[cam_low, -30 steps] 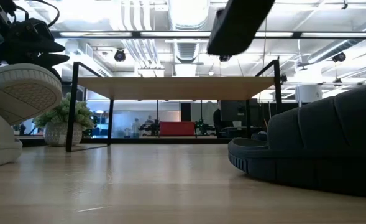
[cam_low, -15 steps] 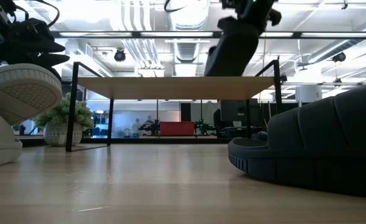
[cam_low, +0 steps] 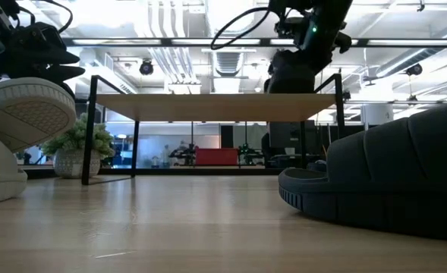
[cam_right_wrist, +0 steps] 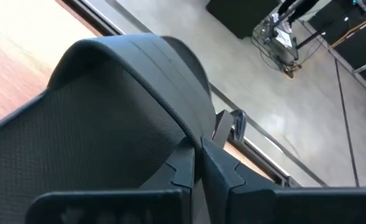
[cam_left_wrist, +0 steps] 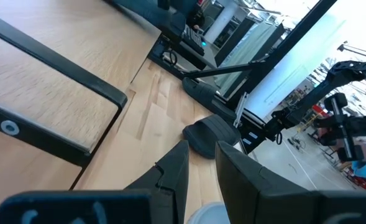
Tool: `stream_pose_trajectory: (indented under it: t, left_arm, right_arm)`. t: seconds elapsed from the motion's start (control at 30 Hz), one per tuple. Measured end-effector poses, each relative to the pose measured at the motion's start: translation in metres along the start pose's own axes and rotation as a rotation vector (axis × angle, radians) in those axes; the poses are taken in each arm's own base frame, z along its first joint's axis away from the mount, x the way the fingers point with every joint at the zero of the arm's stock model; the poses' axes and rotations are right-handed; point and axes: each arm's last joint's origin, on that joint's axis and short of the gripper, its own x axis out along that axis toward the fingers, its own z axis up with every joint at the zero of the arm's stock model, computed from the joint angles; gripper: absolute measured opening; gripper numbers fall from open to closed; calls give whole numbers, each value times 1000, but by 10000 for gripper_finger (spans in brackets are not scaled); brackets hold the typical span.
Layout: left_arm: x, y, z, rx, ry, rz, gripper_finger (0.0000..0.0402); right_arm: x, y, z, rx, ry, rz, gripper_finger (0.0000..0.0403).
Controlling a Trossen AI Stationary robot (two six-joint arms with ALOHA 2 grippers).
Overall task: Pick and place slides into the shelf
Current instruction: Put the black slipper on the shelf
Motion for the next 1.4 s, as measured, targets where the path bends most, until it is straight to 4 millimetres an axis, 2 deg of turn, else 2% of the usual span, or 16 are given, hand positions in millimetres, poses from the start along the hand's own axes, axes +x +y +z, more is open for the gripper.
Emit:
stream_pose_trajectory:
  t: [0.17, 0.53, 0.73, 0.97, 1.1, 1.2, 1.3, 1.4]
  left_arm:
    - [0, 0, 0, 0, 0, 0, 66]
    - [0, 0, 0, 0, 0, 0, 66]
    - [0, 0, 0, 0, 0, 0, 66]
    - [0, 0, 0, 0, -1, -1, 66]
    - [0, 0, 0, 0, 0, -1, 66]
    - [0, 0, 0, 0, 0, 0, 66]
    - [0, 0, 0, 0, 0, 0, 66]
    - [0, 0, 0, 0, 0, 0, 66]
  right_arm:
    - [0, 0, -2, -24, 19, 8, 27]
    - [-5, 1, -6, -98, 77, 52, 101]
    - [-20, -4, -1, -135, 83, 66, 130]
    - [-45, -14, 2, -104, 165, 114, 141]
    - [-45, -10, 17, -47, 174, 229, 135]
    - [-43, -8, 39, -14, 102, 282, 128]
    - [-41, -16, 65, 18, 55, 292, 123]
    - [-28, -23, 85, 25, 57, 282, 123]
